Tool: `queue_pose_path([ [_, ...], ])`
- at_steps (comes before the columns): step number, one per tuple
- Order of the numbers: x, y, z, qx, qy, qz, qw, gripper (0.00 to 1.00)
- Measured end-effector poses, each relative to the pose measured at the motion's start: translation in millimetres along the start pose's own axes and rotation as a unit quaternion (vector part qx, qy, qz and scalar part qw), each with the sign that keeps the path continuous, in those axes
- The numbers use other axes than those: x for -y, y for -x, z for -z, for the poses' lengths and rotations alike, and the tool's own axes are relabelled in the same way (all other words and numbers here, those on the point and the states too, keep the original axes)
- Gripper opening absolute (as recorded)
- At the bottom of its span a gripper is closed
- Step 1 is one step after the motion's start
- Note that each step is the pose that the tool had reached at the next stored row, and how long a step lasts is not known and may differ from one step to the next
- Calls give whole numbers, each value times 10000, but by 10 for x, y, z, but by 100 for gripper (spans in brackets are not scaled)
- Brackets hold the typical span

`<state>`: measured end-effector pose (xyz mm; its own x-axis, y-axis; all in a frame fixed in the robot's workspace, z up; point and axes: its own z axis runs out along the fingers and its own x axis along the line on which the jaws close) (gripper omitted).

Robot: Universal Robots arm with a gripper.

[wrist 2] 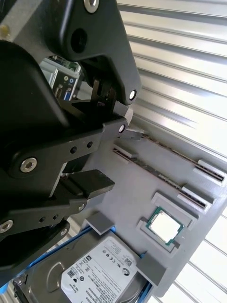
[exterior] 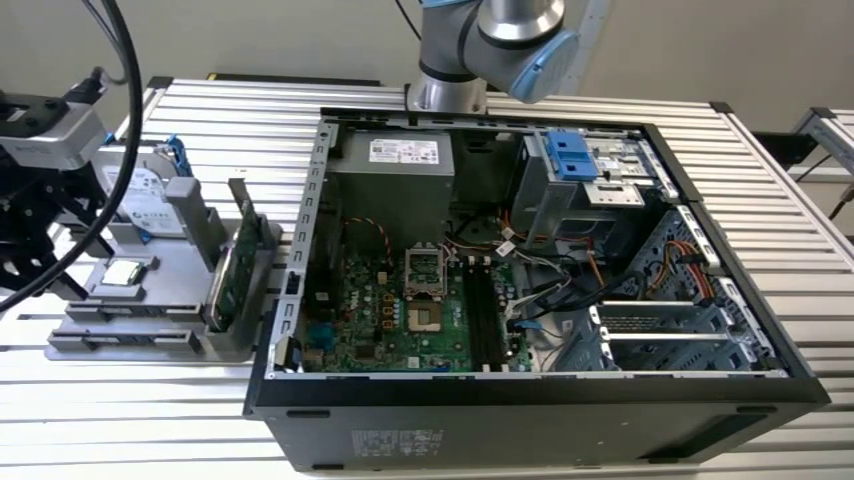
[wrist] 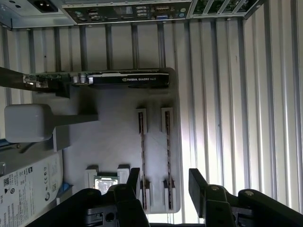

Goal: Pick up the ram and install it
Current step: 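Pick up the ram and move it above insertion slot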

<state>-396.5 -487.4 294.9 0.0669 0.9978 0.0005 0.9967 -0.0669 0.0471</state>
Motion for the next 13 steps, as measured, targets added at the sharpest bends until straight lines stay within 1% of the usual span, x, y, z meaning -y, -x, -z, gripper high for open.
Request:
queue_pose_path([
  [13, 2, 0, -40, 0, 0, 0, 10000, 100],
])
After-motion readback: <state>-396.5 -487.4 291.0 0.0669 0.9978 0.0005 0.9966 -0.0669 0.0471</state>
